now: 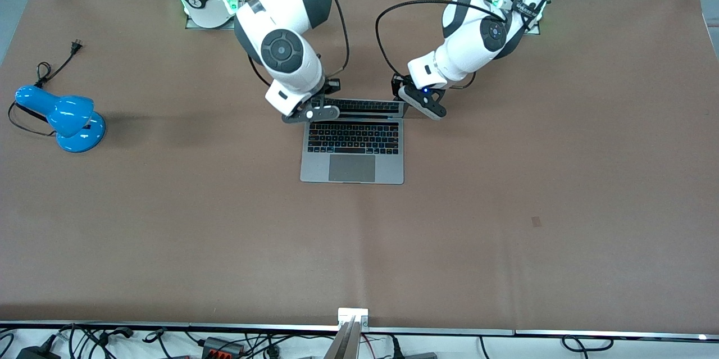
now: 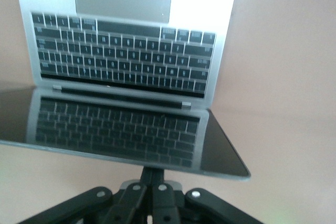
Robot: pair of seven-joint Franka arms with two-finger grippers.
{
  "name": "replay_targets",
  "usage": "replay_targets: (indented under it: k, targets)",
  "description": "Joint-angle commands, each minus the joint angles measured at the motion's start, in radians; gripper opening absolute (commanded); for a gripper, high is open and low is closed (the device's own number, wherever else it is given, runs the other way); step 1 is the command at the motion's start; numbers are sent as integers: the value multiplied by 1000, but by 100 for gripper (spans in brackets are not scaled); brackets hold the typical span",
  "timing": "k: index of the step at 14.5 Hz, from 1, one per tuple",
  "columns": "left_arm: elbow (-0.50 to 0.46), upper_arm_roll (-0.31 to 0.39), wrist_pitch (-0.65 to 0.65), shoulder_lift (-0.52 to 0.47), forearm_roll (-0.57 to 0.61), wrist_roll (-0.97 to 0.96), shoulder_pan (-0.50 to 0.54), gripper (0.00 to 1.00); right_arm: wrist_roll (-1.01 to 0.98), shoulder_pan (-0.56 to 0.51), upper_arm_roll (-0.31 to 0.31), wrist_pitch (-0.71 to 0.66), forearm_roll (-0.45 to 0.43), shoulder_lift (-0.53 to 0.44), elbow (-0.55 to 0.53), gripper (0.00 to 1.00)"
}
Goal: Close laptop with both arms from behind
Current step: 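Push the screen down with both grippers until the lid shuts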
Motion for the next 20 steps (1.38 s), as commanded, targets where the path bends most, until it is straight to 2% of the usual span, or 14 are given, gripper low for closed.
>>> replay_targets:
  k: [1,10,13,20]
  targets:
    - [50,3,13,47,-7,48,4,0,9,-34,5,-8,4,61,80,0]
    - [144,46,94,200,-7,156,-1,0,4,-53,-10,44,1,167,145,0]
    - [175,63,133,266,-7,206,-7,0,8,-57,-13,79,-26,195,168,0]
    - [242,78,248,432,-7,305,-18,0,-2,-64,-23,199,-45,333,205,0]
